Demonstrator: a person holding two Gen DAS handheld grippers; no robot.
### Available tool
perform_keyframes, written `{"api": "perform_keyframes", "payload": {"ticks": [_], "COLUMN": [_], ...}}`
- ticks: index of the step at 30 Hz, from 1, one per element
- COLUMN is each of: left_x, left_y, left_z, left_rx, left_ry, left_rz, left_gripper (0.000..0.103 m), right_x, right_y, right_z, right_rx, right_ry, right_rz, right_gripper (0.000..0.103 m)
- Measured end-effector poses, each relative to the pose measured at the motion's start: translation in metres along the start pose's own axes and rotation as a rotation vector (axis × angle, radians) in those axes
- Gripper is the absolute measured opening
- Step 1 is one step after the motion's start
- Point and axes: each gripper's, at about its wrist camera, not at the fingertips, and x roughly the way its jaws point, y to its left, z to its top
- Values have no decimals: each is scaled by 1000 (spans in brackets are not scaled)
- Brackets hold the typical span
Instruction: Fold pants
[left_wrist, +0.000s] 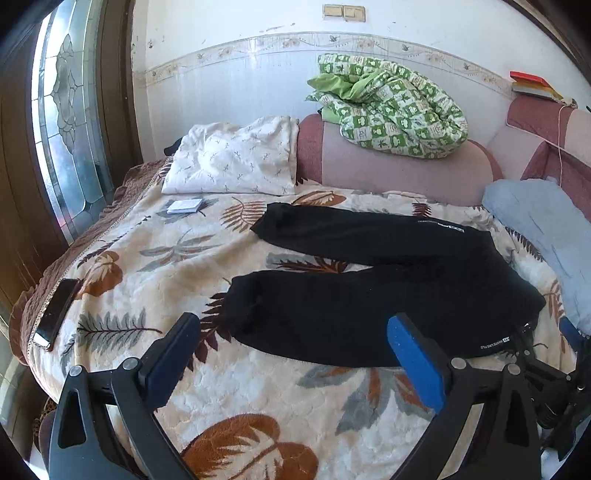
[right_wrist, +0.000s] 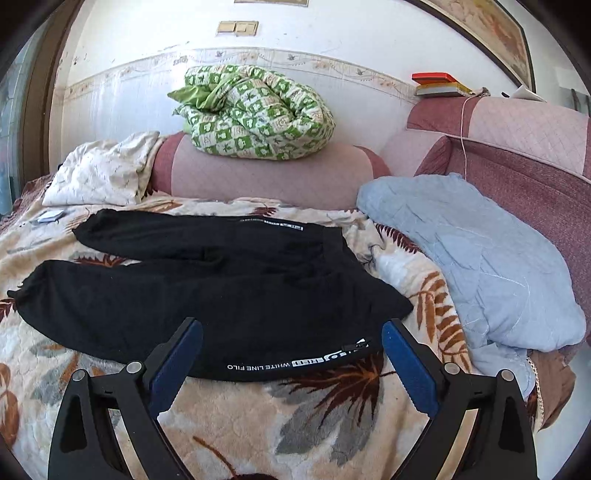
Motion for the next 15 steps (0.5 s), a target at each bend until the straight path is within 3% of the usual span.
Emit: {"api": "perform_keyframes", "payload": {"ticks": [7, 11, 15], "left_x": [24, 43, 69], "left_y": [16, 35, 52], "left_z": [3, 27, 55], "left_rx": [-8, -9, -13], "left_ry": [34, 39, 60], "left_rz": [-50, -56, -60], "left_gripper": [101, 101, 101], "right_x": [8, 14, 19], "right_y": [10, 11, 2], "right_z": [-4, 3, 32], "right_rx": [-41, -41, -51], "right_ry": [22, 62, 65], "right_rz": [4, 63, 130], "right_gripper": [99, 99, 99]}}
